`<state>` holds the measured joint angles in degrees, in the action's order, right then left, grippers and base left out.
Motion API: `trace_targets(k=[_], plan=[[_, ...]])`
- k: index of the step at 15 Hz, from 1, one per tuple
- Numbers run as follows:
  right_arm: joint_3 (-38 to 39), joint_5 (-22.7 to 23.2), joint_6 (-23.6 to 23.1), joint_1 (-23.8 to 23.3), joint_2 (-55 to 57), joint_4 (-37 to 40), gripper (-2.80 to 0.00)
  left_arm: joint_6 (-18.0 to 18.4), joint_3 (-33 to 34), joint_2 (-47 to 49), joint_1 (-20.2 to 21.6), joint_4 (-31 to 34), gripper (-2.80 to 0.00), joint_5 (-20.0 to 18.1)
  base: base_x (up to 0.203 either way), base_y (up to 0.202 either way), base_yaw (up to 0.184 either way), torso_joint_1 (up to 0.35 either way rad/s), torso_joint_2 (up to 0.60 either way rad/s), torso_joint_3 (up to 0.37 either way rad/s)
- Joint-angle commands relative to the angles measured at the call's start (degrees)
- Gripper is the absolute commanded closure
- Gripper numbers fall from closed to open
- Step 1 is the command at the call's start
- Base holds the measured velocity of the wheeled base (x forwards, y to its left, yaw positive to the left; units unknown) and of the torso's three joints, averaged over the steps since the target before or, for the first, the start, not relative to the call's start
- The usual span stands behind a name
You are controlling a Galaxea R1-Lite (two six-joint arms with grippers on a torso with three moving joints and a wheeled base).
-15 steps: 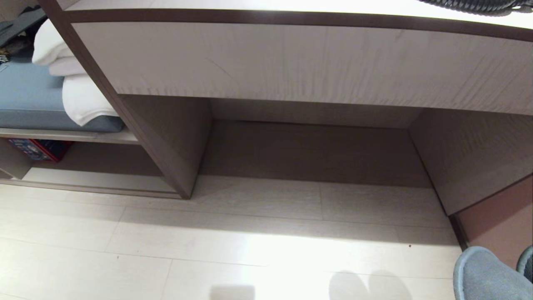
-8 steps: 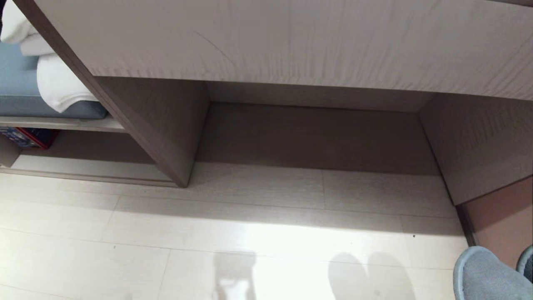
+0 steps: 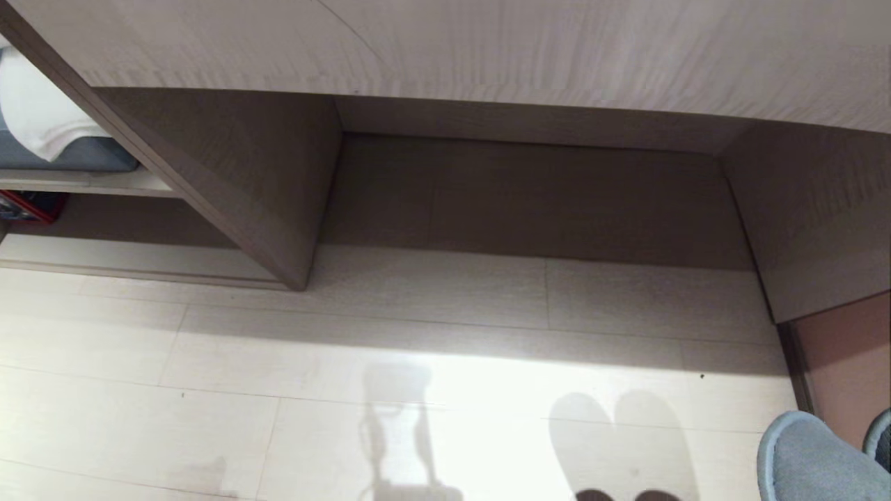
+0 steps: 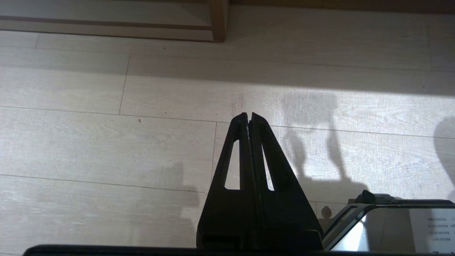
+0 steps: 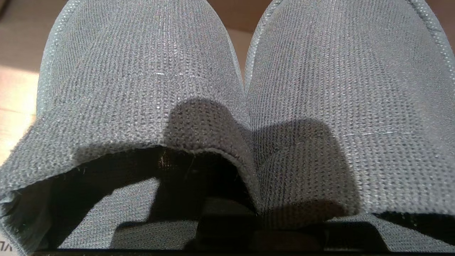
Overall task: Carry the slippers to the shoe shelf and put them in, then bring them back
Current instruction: Place the slippers on the floor
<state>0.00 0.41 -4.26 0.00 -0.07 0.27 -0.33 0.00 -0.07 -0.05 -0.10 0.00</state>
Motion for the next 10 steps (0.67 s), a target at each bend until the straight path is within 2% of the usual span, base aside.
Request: trace_targets(k=[1,10], plan=[[0.1,0.0,0.0,0.0,0.1,0.0,0.0,0.0,0.0,0.1,0.0,0.0,0.0,0.0,0.0,0.0,0.0,0.004,0.0,-0.198],[0.0,0.0,0.0,0.0,0.1,0.0,0.0,0.0,0.0,0.0,0.0,0.0,0.0,0.0,0.0,0.0,0.0,0.004,0.0,-0.195]])
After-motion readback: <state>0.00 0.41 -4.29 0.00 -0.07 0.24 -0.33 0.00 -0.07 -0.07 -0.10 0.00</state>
